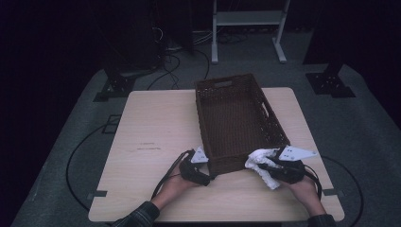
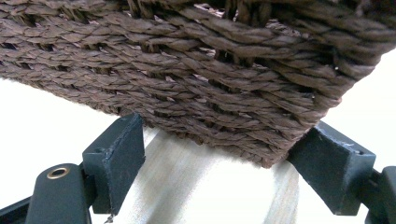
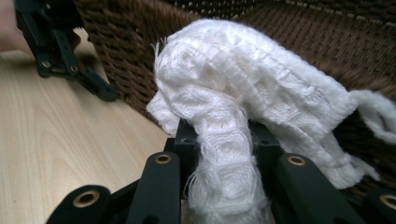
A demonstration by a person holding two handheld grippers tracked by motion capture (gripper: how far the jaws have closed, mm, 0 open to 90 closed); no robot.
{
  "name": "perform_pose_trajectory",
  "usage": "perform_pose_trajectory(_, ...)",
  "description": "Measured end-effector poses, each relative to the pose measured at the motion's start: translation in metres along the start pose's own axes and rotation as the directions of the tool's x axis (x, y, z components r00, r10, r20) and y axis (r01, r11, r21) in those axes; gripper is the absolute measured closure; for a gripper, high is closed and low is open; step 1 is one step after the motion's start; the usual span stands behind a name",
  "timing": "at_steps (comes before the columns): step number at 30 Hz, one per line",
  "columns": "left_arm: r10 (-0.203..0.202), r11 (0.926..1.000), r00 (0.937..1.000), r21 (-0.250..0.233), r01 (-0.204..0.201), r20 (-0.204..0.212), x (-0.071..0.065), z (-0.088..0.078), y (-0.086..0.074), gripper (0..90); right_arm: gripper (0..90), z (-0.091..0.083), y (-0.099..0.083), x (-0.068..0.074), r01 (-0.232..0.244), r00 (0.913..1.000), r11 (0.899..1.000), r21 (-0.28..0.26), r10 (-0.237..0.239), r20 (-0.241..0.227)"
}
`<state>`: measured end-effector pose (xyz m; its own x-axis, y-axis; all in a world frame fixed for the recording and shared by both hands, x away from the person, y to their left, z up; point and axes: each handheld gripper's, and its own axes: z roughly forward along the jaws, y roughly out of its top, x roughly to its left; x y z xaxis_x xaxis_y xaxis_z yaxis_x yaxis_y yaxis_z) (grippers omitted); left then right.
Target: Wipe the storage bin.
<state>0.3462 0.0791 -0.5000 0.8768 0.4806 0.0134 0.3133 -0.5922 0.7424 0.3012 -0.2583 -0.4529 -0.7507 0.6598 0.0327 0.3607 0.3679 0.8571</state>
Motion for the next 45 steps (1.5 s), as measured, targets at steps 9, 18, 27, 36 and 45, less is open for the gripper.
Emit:
perform_pose_trajectory(9,0.0,1.0,1.0,0.0,0.0,0.0,0.0,0.0,0.0,18.6,70.0,0.022,-0.009,0.002,0.013,0.9998,0.997,0.081,-0.012,-0.016)
perform_pose_trajectory(18,0.0,1.0,1.0,-0.001,0.0,0.0,0.0,0.0,0.0,18.9,70.1,0.032,-0.013,0.001,0.017,0.9994,0.992,0.122,-0.013,-0.032)
perform_pose_trajectory(27,0.0,1.0,1.0,-0.001,0.0,0.0,0.0,0.0,0.0,18.9,70.0,0.041,-0.018,0.003,0.026,0.9989,0.984,0.175,-0.018,-0.044)
perform_pose_trajectory(36,0.0,1.0,1.0,-0.001,0.0,0.001,0.0,0.0,0.0,18.9,70.0,0.028,-0.007,0.009,0.033,0.9988,0.994,0.101,-0.029,-0.039)
perform_pose_trajectory(45,0.001,1.0,1.0,0.0,-0.001,0.0,0.0,0.0,0.0,18.9,70.0,0.012,0.01,0.015,0.068,0.9975,0.997,0.03,-0.067,-0.022)
